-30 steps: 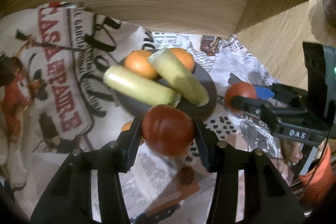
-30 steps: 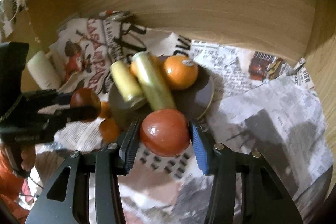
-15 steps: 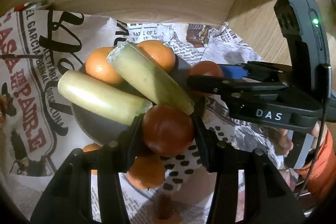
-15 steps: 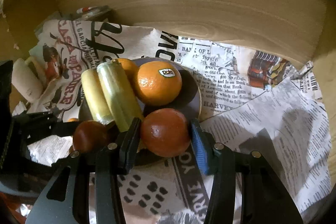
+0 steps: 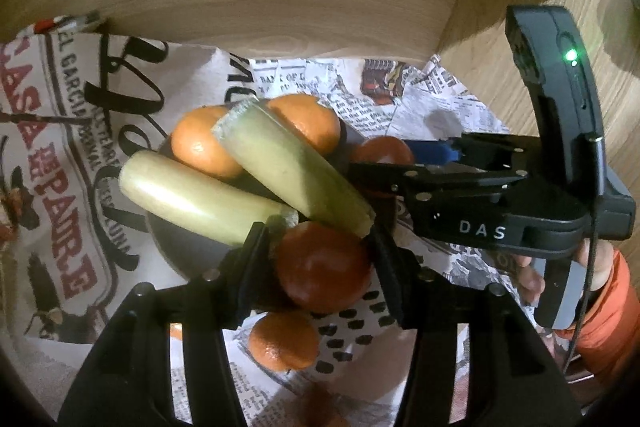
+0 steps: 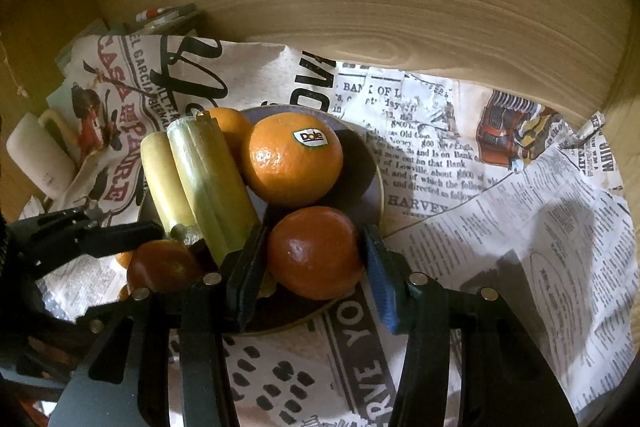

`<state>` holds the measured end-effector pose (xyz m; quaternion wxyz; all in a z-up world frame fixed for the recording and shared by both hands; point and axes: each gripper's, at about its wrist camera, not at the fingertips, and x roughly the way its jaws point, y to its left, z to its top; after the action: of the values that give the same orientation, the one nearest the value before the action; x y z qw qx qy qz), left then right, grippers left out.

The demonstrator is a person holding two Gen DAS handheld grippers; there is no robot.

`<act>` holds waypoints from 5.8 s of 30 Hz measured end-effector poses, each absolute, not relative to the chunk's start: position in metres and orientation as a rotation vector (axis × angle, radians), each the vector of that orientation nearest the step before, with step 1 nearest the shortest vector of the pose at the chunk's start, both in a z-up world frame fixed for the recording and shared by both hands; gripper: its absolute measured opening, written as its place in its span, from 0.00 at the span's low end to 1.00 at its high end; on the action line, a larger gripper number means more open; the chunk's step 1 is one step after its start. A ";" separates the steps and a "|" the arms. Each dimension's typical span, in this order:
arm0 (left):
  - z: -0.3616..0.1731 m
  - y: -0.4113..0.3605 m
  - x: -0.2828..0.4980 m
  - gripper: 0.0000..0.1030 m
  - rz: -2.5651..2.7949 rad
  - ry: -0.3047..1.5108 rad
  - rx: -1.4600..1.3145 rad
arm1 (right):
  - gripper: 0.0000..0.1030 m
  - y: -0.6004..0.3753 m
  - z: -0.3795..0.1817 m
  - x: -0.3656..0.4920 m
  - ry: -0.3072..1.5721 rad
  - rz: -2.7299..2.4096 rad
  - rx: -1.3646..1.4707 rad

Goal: Organize fruits
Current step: 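Carry both tomatoes over the dark grey plate and lower them onto it, then open both tools and lift them away from the plate, then grasp a small mandarin with the right tool while the left tool grasps another mandarin, then lower both mandarins onto the plate and open both tools, then grasp a small dark brown fruit with the left tool while the right tool grasps another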

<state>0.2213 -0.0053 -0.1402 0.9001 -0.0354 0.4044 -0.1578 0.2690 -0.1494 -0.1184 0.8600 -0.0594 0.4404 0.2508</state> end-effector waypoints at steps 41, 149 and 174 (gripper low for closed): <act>-0.148 0.101 0.112 0.58 -0.209 0.825 -0.096 | 0.55 -0.075 -0.126 0.156 0.916 0.593 -0.130; -0.129 0.018 0.156 0.52 -0.248 0.860 -0.028 | 0.49 -0.159 -0.080 0.172 0.792 0.545 -0.103; -0.163 -0.004 0.131 0.17 -0.279 0.890 -0.013 | 0.49 -0.144 -0.125 0.151 0.910 0.585 -0.125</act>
<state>0.1306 -0.0039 -0.1634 0.8931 -0.0062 0.4291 -0.1346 0.1513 -0.1441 -0.1246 0.8555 -0.0594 0.4327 0.2782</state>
